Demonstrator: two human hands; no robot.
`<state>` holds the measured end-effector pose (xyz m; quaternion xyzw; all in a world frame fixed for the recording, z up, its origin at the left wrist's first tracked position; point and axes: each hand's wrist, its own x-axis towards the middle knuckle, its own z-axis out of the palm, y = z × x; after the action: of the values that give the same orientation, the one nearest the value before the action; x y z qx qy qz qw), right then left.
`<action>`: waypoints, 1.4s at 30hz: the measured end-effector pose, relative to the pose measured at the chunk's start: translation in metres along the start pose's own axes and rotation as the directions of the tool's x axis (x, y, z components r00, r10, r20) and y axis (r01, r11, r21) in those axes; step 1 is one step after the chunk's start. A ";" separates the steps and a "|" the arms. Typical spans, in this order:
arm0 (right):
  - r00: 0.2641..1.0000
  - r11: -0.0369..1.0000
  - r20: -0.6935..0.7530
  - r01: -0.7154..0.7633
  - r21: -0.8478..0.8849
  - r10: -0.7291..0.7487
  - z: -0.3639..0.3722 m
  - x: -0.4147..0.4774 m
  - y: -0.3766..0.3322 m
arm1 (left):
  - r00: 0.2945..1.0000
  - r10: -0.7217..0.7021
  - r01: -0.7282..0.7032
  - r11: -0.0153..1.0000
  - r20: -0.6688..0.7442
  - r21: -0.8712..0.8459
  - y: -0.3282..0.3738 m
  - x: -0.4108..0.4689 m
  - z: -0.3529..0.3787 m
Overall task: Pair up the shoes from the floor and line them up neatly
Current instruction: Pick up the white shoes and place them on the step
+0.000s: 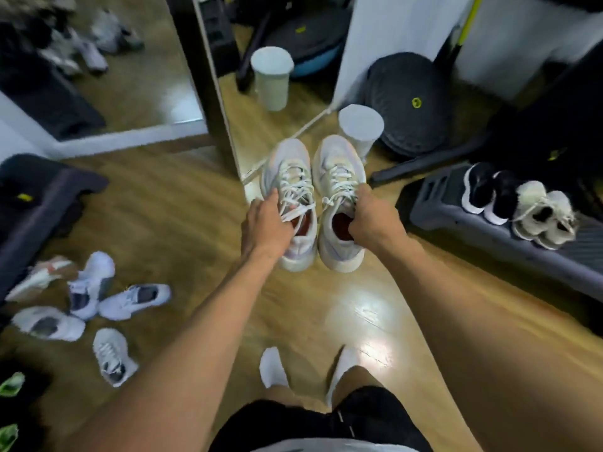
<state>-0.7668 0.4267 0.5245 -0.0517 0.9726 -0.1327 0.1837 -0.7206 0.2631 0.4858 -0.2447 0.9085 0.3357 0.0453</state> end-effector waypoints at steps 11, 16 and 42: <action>0.900 0.869 -0.089 -0.380 0.316 0.426 -0.095 -0.071 0.261 | 0.901 0.359 -0.387 0.919 0.241 0.076 0.234 -0.082 0.137; 0.836 0.800 -0.103 -0.469 0.375 0.539 -0.115 -0.104 0.375 | 0.843 0.439 -0.477 0.877 0.311 0.056 0.319 -0.129 0.216; 0.613 0.509 0.045 -0.693 0.510 0.789 -0.188 0.005 0.801 | 0.569 0.545 -0.753 0.646 0.616 0.125 0.663 -0.107 0.572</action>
<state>-0.8827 1.2398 0.4699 0.4313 0.8467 -0.2814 0.1342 -0.9890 1.1033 0.4607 0.2297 0.9292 0.2009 0.2085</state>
